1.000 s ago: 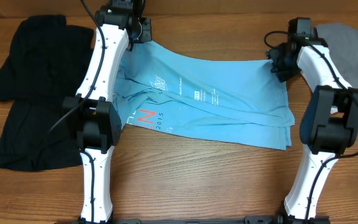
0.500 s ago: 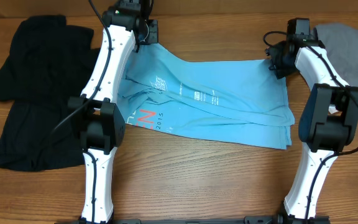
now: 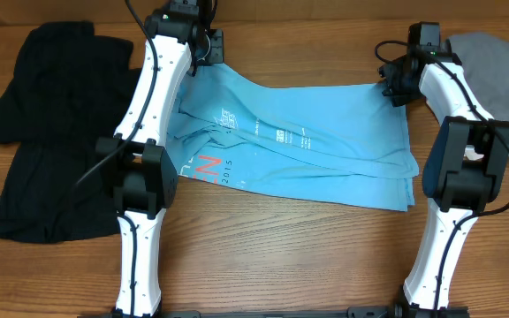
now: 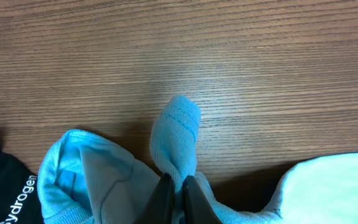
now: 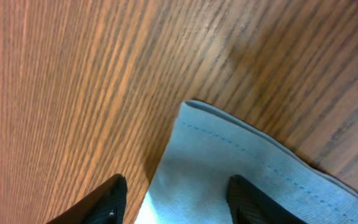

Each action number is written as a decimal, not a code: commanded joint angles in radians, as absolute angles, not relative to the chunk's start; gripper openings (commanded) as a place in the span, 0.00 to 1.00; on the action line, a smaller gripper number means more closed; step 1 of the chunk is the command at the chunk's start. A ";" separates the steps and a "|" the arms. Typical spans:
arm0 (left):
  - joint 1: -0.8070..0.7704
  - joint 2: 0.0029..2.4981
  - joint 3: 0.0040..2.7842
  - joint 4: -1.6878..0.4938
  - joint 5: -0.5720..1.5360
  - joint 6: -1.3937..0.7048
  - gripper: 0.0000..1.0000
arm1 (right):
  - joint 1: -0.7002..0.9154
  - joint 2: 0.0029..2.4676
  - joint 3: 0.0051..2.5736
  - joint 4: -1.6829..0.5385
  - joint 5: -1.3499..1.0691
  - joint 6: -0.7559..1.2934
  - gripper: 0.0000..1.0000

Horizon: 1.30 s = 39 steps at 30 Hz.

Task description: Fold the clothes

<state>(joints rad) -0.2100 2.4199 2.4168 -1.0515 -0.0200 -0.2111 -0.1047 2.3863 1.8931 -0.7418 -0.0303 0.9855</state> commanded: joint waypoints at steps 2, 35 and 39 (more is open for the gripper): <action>-0.216 2.412 2.426 -1.061 -0.029 -0.226 0.04 | -0.105 2.574 1.819 -0.857 -0.044 0.956 0.66; -0.217 2.412 2.426 -1.103 -0.030 -0.225 0.04 | -0.106 2.580 1.819 -1.026 -0.024 0.856 0.36; -0.217 2.412 2.426 -1.103 -0.029 -0.225 0.04 | -0.107 2.580 1.821 -1.022 -0.024 0.855 0.66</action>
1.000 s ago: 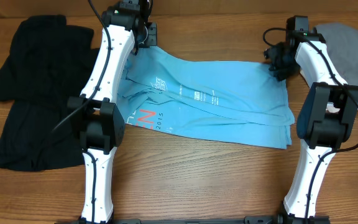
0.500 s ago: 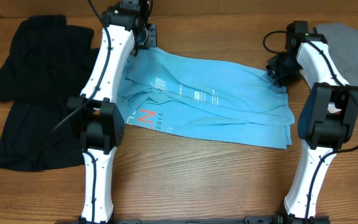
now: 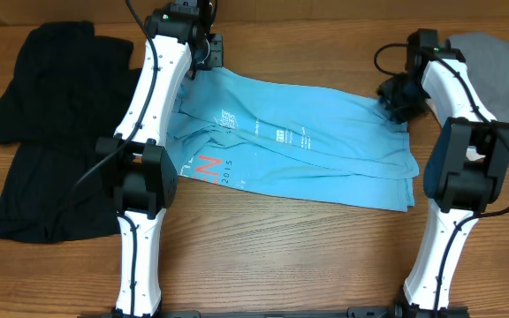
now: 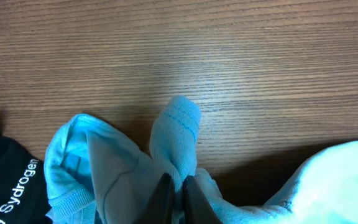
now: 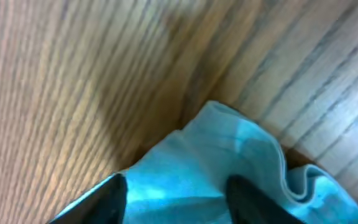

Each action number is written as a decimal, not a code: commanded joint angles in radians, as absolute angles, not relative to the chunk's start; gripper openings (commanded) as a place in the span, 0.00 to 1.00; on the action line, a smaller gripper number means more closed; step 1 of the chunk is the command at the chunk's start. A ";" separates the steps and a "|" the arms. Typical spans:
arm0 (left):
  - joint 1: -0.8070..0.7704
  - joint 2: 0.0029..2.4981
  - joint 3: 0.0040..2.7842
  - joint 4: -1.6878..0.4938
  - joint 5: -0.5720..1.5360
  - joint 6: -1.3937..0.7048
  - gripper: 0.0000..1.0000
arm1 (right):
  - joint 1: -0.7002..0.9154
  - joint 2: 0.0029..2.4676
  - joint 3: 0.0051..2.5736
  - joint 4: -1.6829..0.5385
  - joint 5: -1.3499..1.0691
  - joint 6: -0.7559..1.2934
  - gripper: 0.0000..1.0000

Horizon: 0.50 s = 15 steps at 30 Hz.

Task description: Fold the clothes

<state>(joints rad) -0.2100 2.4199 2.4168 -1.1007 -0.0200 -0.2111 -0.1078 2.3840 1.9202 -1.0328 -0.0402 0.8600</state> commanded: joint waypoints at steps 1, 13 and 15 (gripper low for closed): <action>-0.218 2.412 2.426 -1.103 -0.029 -0.225 0.04 | -0.107 2.580 1.821 -1.022 -0.024 0.855 0.68; -0.218 2.412 2.426 -1.118 -0.029 -0.225 0.04 | -0.107 2.601 1.820 -1.139 0.046 0.836 0.70; -0.218 2.412 2.426 -1.126 -0.029 -0.225 0.04 | -0.107 2.604 1.819 -1.184 0.082 0.831 0.71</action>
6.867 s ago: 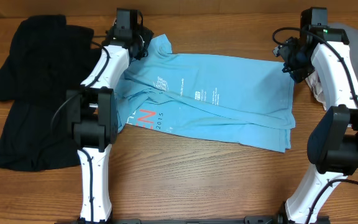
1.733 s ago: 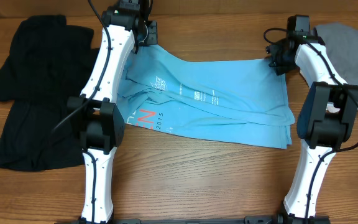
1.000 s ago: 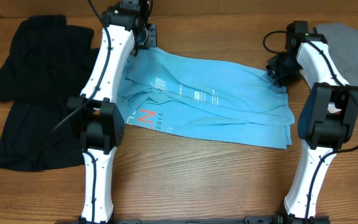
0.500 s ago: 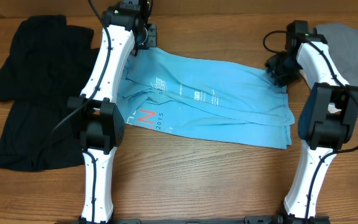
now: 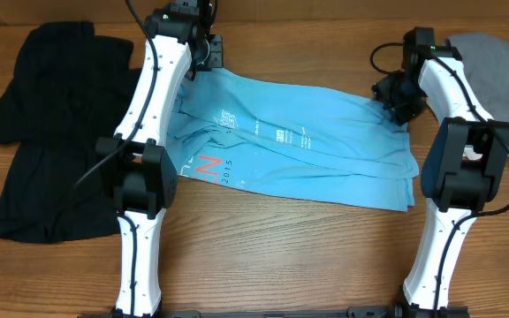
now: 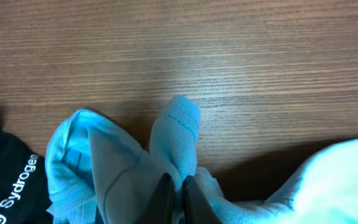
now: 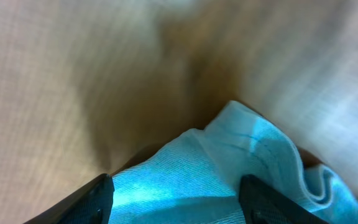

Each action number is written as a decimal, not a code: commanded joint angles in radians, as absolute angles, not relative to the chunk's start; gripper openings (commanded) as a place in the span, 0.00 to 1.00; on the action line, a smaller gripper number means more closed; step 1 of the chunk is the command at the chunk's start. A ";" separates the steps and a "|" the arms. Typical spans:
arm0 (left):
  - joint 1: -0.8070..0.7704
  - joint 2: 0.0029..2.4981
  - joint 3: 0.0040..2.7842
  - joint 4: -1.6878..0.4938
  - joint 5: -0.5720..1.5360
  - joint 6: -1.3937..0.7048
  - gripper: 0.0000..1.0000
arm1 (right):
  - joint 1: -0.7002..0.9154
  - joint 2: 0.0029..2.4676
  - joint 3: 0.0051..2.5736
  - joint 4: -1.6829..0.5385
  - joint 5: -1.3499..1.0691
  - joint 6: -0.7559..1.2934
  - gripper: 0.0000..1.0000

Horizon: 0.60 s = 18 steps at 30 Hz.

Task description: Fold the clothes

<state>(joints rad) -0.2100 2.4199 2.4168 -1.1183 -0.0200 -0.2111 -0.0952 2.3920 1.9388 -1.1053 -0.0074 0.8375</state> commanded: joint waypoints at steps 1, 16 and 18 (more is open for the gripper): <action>-0.218 2.412 2.426 -1.128 -0.029 -0.225 0.04 | -0.107 2.604 1.819 -1.201 0.098 0.828 0.71; -0.215 2.412 2.426 -1.116 -0.039 -0.224 0.04 | -0.110 2.604 1.831 -1.153 0.131 0.829 0.04; -0.215 2.412 2.426 -1.110 -0.055 -0.225 0.04 | -0.113 2.604 1.848 -1.155 0.131 0.828 0.04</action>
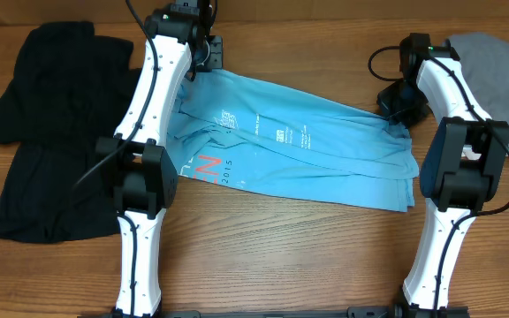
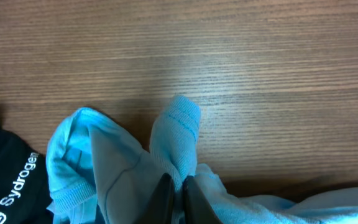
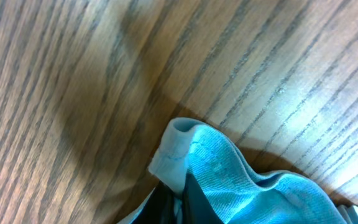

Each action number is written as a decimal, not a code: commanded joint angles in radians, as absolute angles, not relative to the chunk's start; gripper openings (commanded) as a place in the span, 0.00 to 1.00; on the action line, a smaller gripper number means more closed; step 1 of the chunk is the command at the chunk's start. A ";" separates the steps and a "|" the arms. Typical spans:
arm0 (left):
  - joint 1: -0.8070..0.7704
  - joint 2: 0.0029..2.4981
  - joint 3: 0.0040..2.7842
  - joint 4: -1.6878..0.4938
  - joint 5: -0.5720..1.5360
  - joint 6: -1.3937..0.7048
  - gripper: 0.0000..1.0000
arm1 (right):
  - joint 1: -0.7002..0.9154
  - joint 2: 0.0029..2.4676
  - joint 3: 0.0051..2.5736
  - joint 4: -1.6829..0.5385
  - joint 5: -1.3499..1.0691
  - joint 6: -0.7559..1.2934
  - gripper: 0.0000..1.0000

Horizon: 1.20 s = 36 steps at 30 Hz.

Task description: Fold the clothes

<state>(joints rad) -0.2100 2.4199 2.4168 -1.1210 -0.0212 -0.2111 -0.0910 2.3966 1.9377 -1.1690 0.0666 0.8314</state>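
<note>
A light blue T-shirt with white print lies spread across the middle of the table. My left gripper is at its far left corner, shut on a bunched fold of the shirt, the sleeve hanging beside it. At the far right corner my right gripper is shut on the hem, with the blue cloth pinched between the dark fingers.
A black garment with white lettering is heaped at the left; its edge shows in the left wrist view. A grey garment lies at the far right, beside the right arm. Both arm bases stand at the near edge.
My right gripper, open around the shirt's far right corner before, is now shut on the hem. The left gripper stays shut on the far left corner.
First my right gripper stood open at the flat far right corner, the left one shut on the far left corner. Then the right corner was bunched between the open fingers. Now both grippers hold the far corners.
</note>
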 commanded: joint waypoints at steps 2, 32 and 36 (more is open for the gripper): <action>-0.215 2.412 2.426 -1.099 -0.095 -0.224 0.04 | -0.121 2.603 1.885 -1.170 0.128 0.813 0.04; -0.208 2.401 2.792 -1.397 -0.107 -0.191 0.05 | -0.202 2.582 2.757 -1.694 -0.196 0.384 0.04; -0.207 2.401 2.792 -1.489 -0.113 -0.187 0.04 | -0.199 2.543 2.757 -1.694 -0.228 0.384 0.04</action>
